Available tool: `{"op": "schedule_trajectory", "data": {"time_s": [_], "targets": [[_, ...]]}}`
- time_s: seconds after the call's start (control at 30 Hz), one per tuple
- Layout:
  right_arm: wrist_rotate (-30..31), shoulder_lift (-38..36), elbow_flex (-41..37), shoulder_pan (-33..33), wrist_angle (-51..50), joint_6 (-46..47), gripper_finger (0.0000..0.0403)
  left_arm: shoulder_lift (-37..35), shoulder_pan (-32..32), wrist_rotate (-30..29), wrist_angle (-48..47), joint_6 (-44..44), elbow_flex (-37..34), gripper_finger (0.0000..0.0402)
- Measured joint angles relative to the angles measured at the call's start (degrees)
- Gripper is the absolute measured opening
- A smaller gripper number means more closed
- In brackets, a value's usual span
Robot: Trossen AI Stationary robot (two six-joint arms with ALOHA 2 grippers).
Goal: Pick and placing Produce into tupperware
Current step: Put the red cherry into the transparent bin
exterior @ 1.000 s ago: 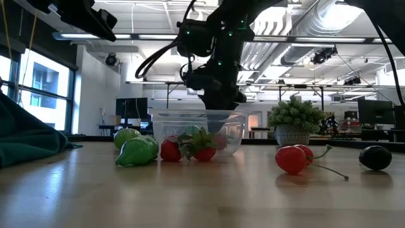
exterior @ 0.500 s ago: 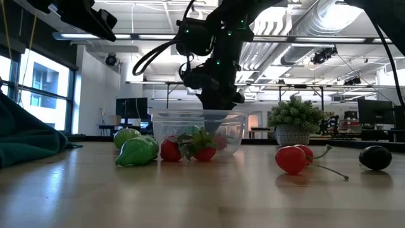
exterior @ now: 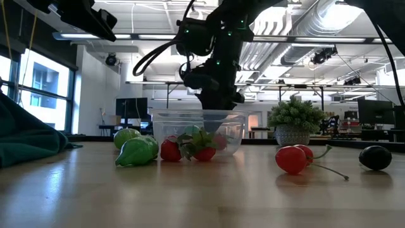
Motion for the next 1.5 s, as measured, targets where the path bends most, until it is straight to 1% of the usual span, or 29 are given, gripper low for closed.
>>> {"op": "schedule_trajectory", "data": {"time_s": [0.1, 0.27, 0.37, 0.43, 0.5, 0.63, 0.77, 0.83, 0.93, 1.07, 1.17, 1.23, 1.37, 1.43, 1.5], "targets": [[0.5, 0.0, 0.0, 0.0, 0.0, -0.2, 0.0120, 0.0, 0.0, 0.0, 0.0, 0.0, 0.0, 0.0106], [-0.1, -0.2, 0.0, 0.0, 0.8, -0.8, 0.0124, 0.0, 0.0, 0.0, 0.0, 0.0, 0.0, 0.0106], [-1.0, -2.5, 0.0, 0.0, 0.9, -0.8, 0.0124, 0.0, 0.0, 0.0, 0.0, 0.0, 0.0, 0.0106], [-0.4, -5.4, 0.0, 0.2, 1.3, -0.9, 0.0124, 0.0, 0.0, 0.0, 0.0, 0.0, 0.0, 0.0106], [1.8, -8.6, 0.1, 0.7, 1.3, -1.6, 0.0124, 0.0, 0.0, 0.0, 0.0, 0.0, 0.0, 0.0106], [8.8, -15.9, 0.1, 2.6, 1.1, -1.7, 0.0124, 0.0, 0.0, 0.0, 0.0, 0.0, 0.0, 0.0106], [17.3, -22.2, 0.1, 5.4, -3.8, 0.2, 0.0124, 0.0, 0.0, 0.0, 0.0, 0.0, 0.0, 0.0106], [20.0, -24.9, 0.1, 6.9, -8.7, 3.4, 0.0124, 0.0, 0.0, 0.0, 0.0, 0.0, 0.0, 0.0106], [20.4, -27.2, 0.1, 9.0, -18.1, 11.5, 0.0124, 0.0, 0.0, 0.0, 0.0, 0.0, 0.0, 0.0106], [15.6, -28.1, 0.1, 12.0, -31.8, 25.9, 0.0124, 0.0, 0.0, 0.0, 0.0, 0.0, 0.0, 0.0106], [12.1, -28.0, 0.1, 15.5, -38.8, 35.1, 0.0124, 0.0, 0.0, 0.0, 0.0, 0.0, 0.0, 0.0106], [11.3, -27.7, 0.1, 18.2, -40.8, 39.2, 0.0124, 0.0, 0.0, 0.0, 0.0, 0.0, 0.0, 0.0106], [9.1, -28.1, -1.3, 23.6, -41.0, 47.7, 0.0124, 0.0, 0.0, 0.0, 0.0, 0.0, 0.0, 0.0106], [7.3, -29.0, -4.9, 26.2, -40.1, 52.0, 0.0124, 0.0, 0.0, 0.0, 0.0, 0.0, 0.0, 0.0106], [5.5, -31.1, -9.8, 28.5, -36.4, 55.6, 0.0124, 0.0, 0.0, 0.0, 0.0, 0.0, 0.0, 0.0106]]}}
